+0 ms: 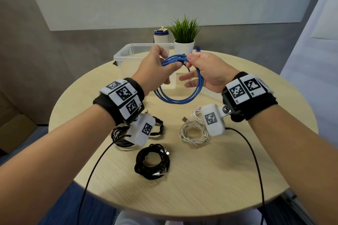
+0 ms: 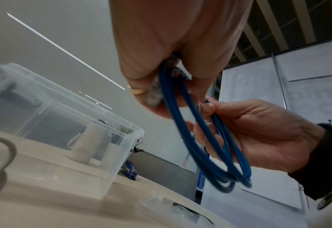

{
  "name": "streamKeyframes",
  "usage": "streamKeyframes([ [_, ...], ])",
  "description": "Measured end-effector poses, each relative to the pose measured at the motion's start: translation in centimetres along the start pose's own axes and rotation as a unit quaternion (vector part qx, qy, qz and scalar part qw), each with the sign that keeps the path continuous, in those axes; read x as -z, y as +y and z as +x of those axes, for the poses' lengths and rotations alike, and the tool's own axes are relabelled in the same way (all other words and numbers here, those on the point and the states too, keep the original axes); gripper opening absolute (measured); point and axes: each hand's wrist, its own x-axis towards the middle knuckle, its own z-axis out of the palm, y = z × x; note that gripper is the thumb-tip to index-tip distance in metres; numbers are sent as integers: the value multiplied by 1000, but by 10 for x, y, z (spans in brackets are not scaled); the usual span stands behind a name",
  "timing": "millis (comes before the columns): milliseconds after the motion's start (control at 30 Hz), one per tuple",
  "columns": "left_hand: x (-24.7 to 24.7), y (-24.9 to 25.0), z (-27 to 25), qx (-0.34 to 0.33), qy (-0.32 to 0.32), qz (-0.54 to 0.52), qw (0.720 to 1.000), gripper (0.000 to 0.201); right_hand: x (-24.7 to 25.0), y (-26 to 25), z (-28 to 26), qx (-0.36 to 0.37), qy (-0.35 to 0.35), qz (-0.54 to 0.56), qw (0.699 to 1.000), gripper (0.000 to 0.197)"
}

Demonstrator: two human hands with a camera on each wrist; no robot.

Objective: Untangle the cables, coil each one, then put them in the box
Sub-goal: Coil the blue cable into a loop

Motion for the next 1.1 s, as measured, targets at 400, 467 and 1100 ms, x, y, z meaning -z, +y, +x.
streamKeyframes([
  [400, 11, -7, -3, 92, -106, -82, 987, 36, 13, -2, 1, 43, 37, -101, 993, 19],
  [467, 11, -8, -3, 94, -113, -71, 987, 37, 15, 1, 3, 73, 77, -197, 975, 22],
  [1100, 7, -16, 3, 68, -52, 192, 978, 32, 7, 6, 1, -2, 94, -96, 991, 14],
])
